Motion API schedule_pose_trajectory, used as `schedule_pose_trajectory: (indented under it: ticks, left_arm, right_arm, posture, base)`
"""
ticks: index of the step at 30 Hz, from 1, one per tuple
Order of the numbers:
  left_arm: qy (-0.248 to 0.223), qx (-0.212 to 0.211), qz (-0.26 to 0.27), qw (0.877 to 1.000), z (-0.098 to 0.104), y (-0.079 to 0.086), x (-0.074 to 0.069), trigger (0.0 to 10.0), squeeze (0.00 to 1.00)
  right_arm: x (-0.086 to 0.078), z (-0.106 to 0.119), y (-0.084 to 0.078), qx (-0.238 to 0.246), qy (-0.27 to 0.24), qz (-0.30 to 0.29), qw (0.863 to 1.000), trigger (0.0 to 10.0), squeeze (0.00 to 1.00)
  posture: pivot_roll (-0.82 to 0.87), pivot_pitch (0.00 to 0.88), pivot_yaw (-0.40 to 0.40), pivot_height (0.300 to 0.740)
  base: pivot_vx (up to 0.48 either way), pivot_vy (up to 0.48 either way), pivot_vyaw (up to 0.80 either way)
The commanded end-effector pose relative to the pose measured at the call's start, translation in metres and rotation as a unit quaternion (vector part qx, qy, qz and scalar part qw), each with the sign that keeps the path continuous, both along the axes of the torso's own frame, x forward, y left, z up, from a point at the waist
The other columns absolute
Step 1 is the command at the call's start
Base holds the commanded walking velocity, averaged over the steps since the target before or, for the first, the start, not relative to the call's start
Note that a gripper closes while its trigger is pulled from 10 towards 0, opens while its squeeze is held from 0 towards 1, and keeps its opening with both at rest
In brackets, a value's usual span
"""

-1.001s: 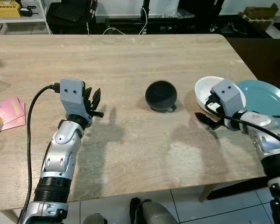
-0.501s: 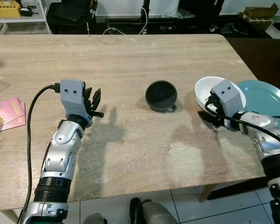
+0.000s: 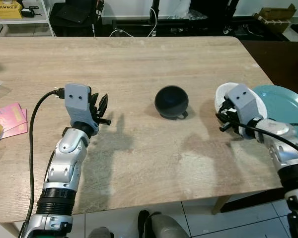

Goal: Setting the table

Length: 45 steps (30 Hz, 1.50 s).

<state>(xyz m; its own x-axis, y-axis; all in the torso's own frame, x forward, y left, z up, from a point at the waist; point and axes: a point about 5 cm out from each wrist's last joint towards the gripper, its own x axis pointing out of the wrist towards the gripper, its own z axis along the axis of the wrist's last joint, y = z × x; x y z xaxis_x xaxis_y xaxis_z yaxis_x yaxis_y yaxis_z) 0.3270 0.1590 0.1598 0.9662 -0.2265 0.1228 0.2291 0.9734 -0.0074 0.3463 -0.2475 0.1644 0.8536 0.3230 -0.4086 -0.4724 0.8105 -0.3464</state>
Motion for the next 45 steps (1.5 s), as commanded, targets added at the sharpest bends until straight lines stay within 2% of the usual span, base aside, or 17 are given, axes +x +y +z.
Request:
schedule_pose_trajectory:
  ticks: [1, 5, 8, 9, 11, 13, 17, 18, 20, 27, 31, 33, 35, 36, 37, 38, 45]
  left_arm:
    - [0.006, 0.005, -0.005, 1.000, -0.002, -0.001, -0.001, 10.0, 0.00]
    - [0.004, 0.004, -0.004, 1.000, -0.001, 0.000, 0.000, 10.0, 0.00]
    - [0.002, 0.003, -0.004, 1.000, 0.000, 0.000, 0.001, 10.0, 0.00]
    - [0.002, 0.003, -0.004, 1.000, 0.000, 0.000, 0.001, 10.0, 0.00]
    - [-0.003, -0.004, -0.002, 1.000, 0.002, 0.000, 0.001, 10.0, 0.00]
    - [-0.010, -0.013, 0.001, 1.000, 0.004, 0.000, 0.001, 10.0, 0.00]
    - [-0.010, -0.013, 0.000, 1.000, 0.004, 0.000, 0.001, 10.0, 0.00]
    - [-0.010, -0.013, -0.001, 1.000, 0.004, -0.001, 0.002, 10.0, 0.00]
    - [-0.010, -0.013, -0.002, 1.000, 0.004, -0.002, 0.002, 10.0, 0.00]
    - [-0.009, -0.012, -0.002, 1.000, 0.004, -0.001, 0.002, 10.0, 0.00]
    - [-0.011, -0.018, -0.003, 1.000, 0.004, -0.001, 0.001, 10.0, 0.00]
    - [-0.016, -0.032, -0.006, 0.999, 0.006, -0.001, 0.000, 10.0, 0.00]
    - [-0.022, -0.041, -0.004, 0.999, 0.008, -0.002, 0.000, 10.0, 0.00]
    - [-0.024, -0.043, 0.000, 0.999, 0.008, -0.002, 0.000, 10.0, 0.00]
    - [-0.026, -0.045, 0.002, 0.999, 0.009, -0.001, 0.000, 10.0, 0.00]
    - [-0.027, -0.044, 0.004, 0.999, 0.009, -0.001, 0.000, 10.0, 0.00]
    - [-0.033, -0.044, 0.007, 0.998, 0.012, -0.002, 0.001, 10.0, 0.00]
  right_arm:
    - [-0.005, -0.004, 0.003, 0.019, 0.024, 0.015, 0.999, 0.0, 0.00]
    - [-0.002, 0.025, 0.011, 0.042, -0.019, 0.032, 0.998, 0.0, 0.00]
    - [0.000, 0.072, 0.025, 0.081, -0.103, 0.067, 0.989, 0.0, 0.00]
    - [0.000, 0.072, 0.025, 0.081, -0.103, 0.067, 0.989, 0.0, 0.00]
    - [-0.007, 0.107, 0.044, 0.099, -0.186, 0.138, 0.968, 0.0, 0.00]
    - [-0.018, 0.129, 0.061, 0.094, -0.239, 0.208, 0.944, 0.0, 0.00]
    - [-0.019, 0.132, 0.063, 0.090, -0.244, 0.209, 0.943, 0.0, 0.00]
    - [-0.022, 0.137, 0.069, 0.104, -0.253, 0.221, 0.936, 0.0, 0.00]
    - [-0.023, 0.138, 0.071, 0.109, -0.255, 0.225, 0.934, 0.0, 0.00]
    - [-0.032, 0.133, 0.080, 0.111, -0.230, 0.257, 0.932, 0.0, 0.00]
    - [-0.041, 0.131, 0.090, 0.143, -0.222, 0.287, 0.921, 0.0, 0.00]
    - [-0.039, 0.129, 0.096, 0.162, -0.242, 0.260, 0.921, 0.0, 0.00]
    - [-0.029, 0.132, 0.095, 0.178, -0.298, 0.177, 0.921, 0.0, 0.00]
    - [-0.026, 0.132, 0.095, 0.189, -0.317, 0.149, 0.917, 4.7, 0.00]
    - [-0.025, 0.132, 0.095, 0.197, -0.328, 0.133, 0.915, 4.7, 0.00]
    - [-0.023, 0.130, 0.095, 0.204, -0.330, 0.115, 0.914, 10.0, 0.00]
    - [-0.023, 0.117, 0.101, 0.203, -0.338, 0.083, 0.915, 10.0, 0.00]
  posture:
    - [0.09, 0.080, -0.025, 0.740]
    - [0.09, 0.079, -0.025, 0.740]
    - [0.09, 0.077, -0.025, 0.740]
    - [0.09, 0.077, -0.025, 0.740]
    - [0.08, 0.072, -0.028, 0.740]
    - [0.08, 0.072, -0.028, 0.740]
    - [0.08, 0.065, -0.030, 0.740]
    - [0.08, 0.062, -0.031, 0.740]
    - [0.08, 0.062, -0.031, 0.740]
    - [0.08, 0.061, -0.030, 0.740]
    - [0.08, 0.062, -0.031, 0.740]
    - [0.08, 0.063, -0.035, 0.740]
    - [0.08, 0.063, -0.035, 0.740]
    - [0.07, 0.061, -0.037, 0.740]
    - [0.07, 0.061, -0.037, 0.740]
    - [0.08, 0.062, -0.038, 0.740]
    - [0.07, 0.062, -0.043, 0.740]
  base:
    - [0.000, 0.000, 0.00]
    - [0.000, 0.000, 0.00]
    - [0.000, 0.000, 0.00]
    - [0.000, 0.000, 0.00]
    - [0.000, 0.000, 0.00]
    - [0.000, 0.000, 0.00]
    - [0.000, 0.000, 0.00]
    - [0.000, 0.000, 0.00]
    - [0.000, 0.000, 0.00]
    - [0.000, 0.000, 0.00]
    - [0.000, 0.000, 0.00]
    - [0.000, 0.000, 0.00]
    - [0.000, 0.000, 0.00]
    - [0.000, 0.000, 0.00]
    - [0.000, 0.000, 0.00]
    - [0.000, 0.000, 0.00]
    - [0.000, 0.000, 0.00]
